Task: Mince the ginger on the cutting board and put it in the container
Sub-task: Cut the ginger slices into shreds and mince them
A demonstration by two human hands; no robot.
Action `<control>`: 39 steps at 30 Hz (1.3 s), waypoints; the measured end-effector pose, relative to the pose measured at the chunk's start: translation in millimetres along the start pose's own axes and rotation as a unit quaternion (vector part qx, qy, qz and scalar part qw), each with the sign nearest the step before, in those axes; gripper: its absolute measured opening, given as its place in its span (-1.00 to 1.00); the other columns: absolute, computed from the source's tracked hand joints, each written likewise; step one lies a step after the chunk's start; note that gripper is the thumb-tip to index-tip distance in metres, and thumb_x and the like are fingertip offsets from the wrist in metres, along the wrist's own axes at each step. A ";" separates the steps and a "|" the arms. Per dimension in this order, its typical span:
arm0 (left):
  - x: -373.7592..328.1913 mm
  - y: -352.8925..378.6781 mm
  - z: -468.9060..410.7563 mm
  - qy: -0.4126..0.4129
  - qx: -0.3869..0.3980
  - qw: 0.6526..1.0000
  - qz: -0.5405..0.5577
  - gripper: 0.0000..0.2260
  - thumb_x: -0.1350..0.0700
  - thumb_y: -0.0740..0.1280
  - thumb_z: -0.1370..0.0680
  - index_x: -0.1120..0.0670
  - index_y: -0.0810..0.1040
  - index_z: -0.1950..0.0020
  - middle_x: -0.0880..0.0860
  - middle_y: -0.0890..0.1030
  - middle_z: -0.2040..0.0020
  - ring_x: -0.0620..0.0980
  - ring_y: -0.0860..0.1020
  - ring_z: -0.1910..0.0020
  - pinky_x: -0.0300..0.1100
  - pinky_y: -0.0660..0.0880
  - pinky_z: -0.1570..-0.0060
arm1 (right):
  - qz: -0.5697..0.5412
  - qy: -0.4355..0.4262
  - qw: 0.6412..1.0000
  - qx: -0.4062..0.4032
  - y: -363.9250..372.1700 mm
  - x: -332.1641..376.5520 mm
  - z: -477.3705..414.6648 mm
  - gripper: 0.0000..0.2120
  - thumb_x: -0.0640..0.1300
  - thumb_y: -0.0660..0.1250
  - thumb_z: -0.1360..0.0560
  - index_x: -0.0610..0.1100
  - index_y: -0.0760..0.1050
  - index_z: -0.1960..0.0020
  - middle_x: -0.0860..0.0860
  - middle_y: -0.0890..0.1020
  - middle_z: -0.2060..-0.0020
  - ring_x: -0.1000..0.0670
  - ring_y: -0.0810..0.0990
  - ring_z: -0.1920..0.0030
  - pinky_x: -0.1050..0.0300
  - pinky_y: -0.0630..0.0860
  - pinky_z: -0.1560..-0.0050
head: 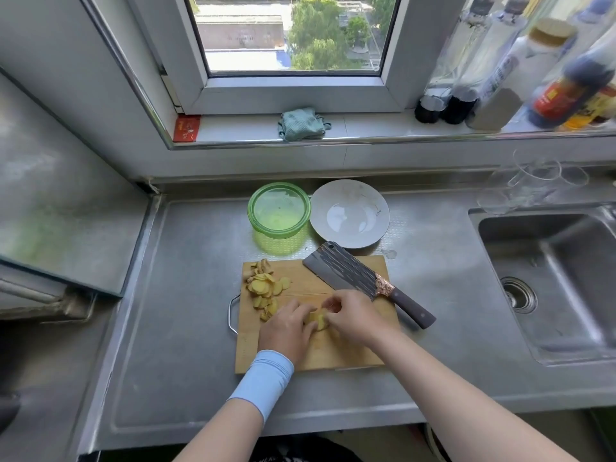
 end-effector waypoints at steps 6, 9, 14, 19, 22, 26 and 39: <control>0.5 4.3 8.1 0.043 -0.003 0.999 -0.003 -0.69 0.00 0.57 -0.34 -0.05 0.64 -0.05 -0.06 0.55 0.12 -0.01 0.55 0.16 -0.20 0.54 0.29 | -0.016 0.070 0.997 -0.029 5.8 -8.0 1.5 -0.92 -0.13 0.43 -0.37 -0.04 0.70 0.17 0.07 0.71 0.16 0.06 0.63 0.03 0.23 0.50 0.00; -3.9 5.9 9.3 0.051 0.013 0.999 -0.003 -0.63 0.02 0.61 -0.29 -0.07 0.66 -0.06 -0.05 0.54 0.12 0.00 0.54 0.18 -0.22 0.53 0.34 | -0.018 0.092 0.995 -0.041 6.4 -11.7 5.0 -0.96 -0.09 0.45 -0.34 -0.04 0.66 0.24 0.07 0.71 0.20 0.06 0.64 0.07 0.22 0.50 0.05; -13.4 10.7 8.2 0.033 0.013 0.999 -0.029 -0.75 0.00 0.57 -0.35 -0.06 0.67 0.00 -0.04 0.54 0.14 0.00 0.54 0.17 -0.21 0.49 0.32 | -0.012 0.125 0.991 -0.048 6.4 -20.8 11.9 -0.86 -0.09 0.43 -0.35 -0.05 0.57 0.37 0.02 0.71 0.26 0.00 0.65 0.12 0.20 0.50 0.14; -15.6 12.5 8.1 0.022 0.007 0.999 -0.038 -0.75 -0.03 0.57 -0.33 -0.07 0.68 0.02 -0.04 0.56 0.15 0.01 0.54 0.18 -0.19 0.50 0.33 | 0.001 0.130 0.991 -0.025 4.2 -27.9 13.3 -0.77 -0.04 0.42 -0.34 -0.09 0.49 0.43 -0.02 0.66 0.35 -0.06 0.63 0.19 0.14 0.45 0.25; -16.2 14.7 7.7 0.009 0.011 0.999 -0.039 -0.75 -0.04 0.58 -0.32 -0.08 0.68 0.04 -0.05 0.56 0.15 0.00 0.55 0.17 -0.17 0.48 0.33 | 0.012 0.104 0.994 -0.035 1.6 -26.3 16.9 -0.86 -0.03 0.42 -0.39 0.00 0.48 0.28 0.04 0.68 0.17 -0.02 0.62 0.06 0.13 0.51 0.07; -18.4 15.7 4.9 -0.019 0.019 1.000 -0.016 -0.77 -0.07 0.48 -0.44 -0.10 0.67 -0.08 -0.06 0.55 0.03 -0.01 0.52 0.01 -0.14 0.52 0.18 | 0.027 0.084 0.994 -0.059 1.4 -23.5 23.1 -0.93 -0.04 0.35 -0.49 0.00 0.57 0.15 0.03 0.69 0.09 -0.04 0.61 -0.01 0.13 0.52 0.02; -22.7 13.0 -0.1 0.016 0.067 0.997 -0.040 -0.71 -0.12 0.35 -0.52 -0.21 0.54 -0.24 -0.06 0.49 -0.04 -0.03 0.46 -0.10 -0.15 0.47 0.19 | 0.062 0.003 0.997 -0.036 -1.0 -18.4 25.2 -0.75 -0.13 0.36 -0.46 0.03 0.57 -0.13 0.01 0.65 0.01 -0.03 0.57 -0.08 0.14 0.45 -0.01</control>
Point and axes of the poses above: each hand's wrist, its own z-axis away from the middle knuckle, its own y-axis out of the palm, x = y × z, the point moved 4 cm from there along -z, towards the middle knuckle
